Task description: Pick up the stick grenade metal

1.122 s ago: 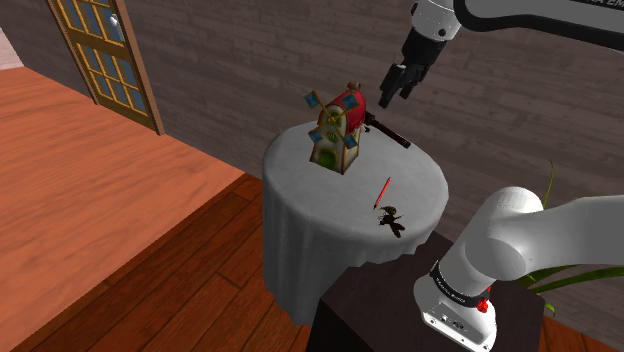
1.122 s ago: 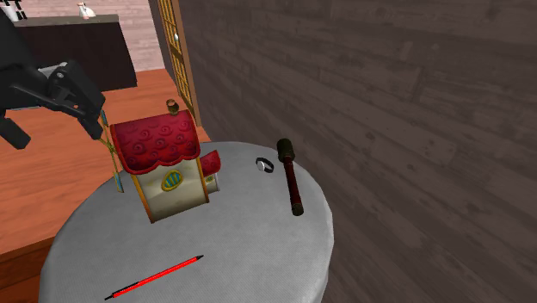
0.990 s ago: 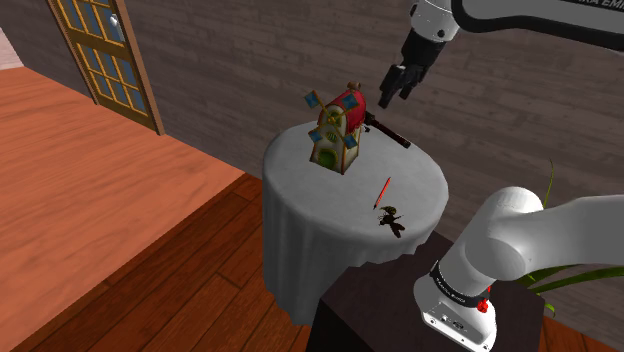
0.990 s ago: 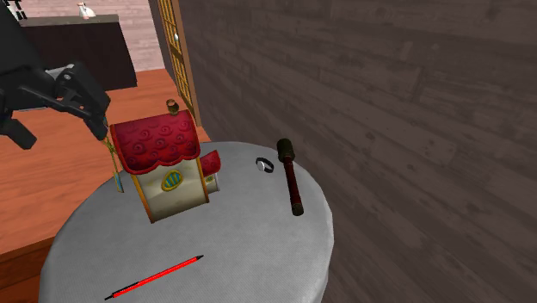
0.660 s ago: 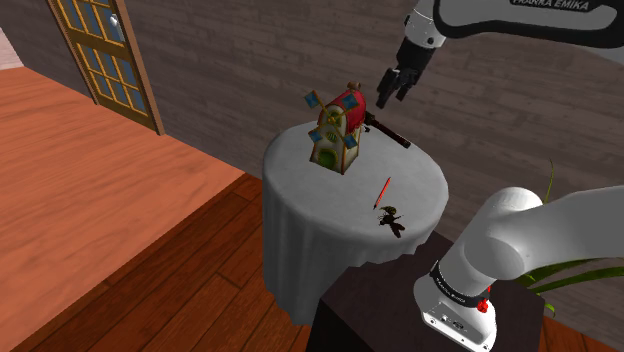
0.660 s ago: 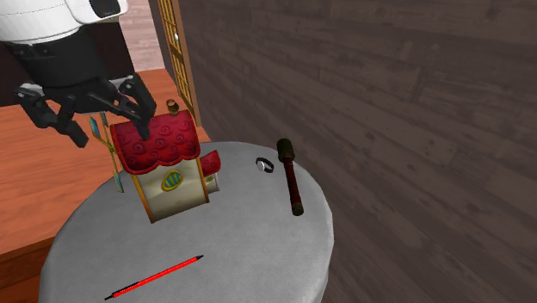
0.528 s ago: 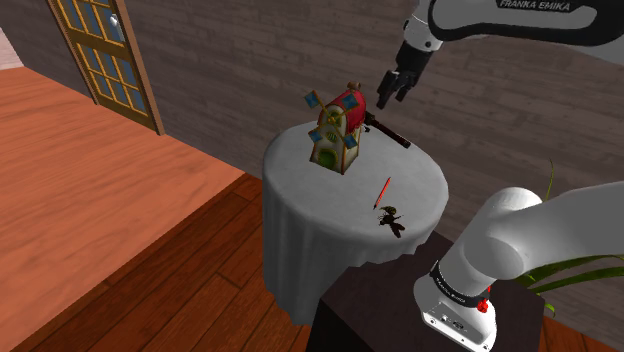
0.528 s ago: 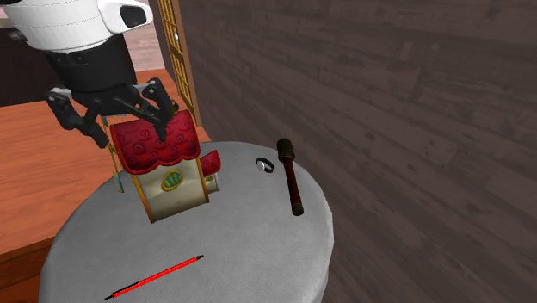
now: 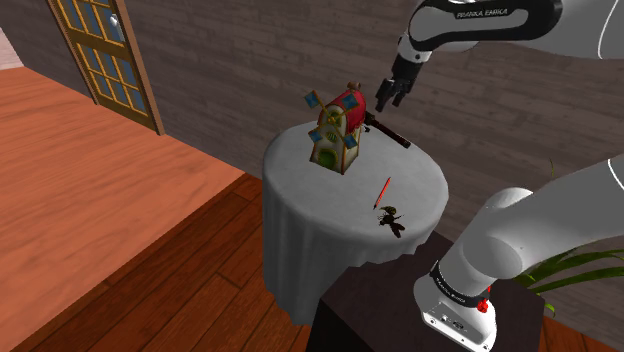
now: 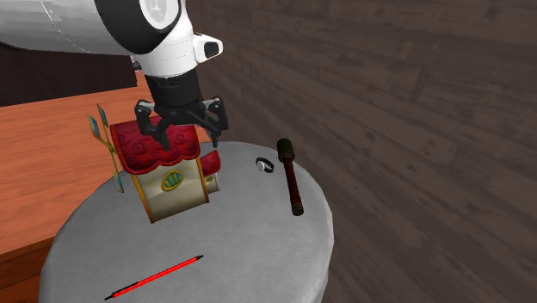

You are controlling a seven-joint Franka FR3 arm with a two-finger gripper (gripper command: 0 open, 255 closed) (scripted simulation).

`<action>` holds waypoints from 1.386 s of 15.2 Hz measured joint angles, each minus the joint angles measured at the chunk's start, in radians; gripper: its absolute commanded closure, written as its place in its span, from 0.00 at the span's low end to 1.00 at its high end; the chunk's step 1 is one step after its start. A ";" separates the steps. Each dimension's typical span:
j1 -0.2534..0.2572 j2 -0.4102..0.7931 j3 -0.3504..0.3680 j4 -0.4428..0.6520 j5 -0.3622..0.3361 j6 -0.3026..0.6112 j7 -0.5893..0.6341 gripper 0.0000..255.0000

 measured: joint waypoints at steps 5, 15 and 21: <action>-0.002 0.169 -0.099 0.088 0.050 0.056 -0.109 0.00; -0.059 0.576 -0.229 0.343 0.279 0.093 -0.365 0.00; -0.173 0.840 -0.223 0.565 0.428 0.053 -0.485 0.00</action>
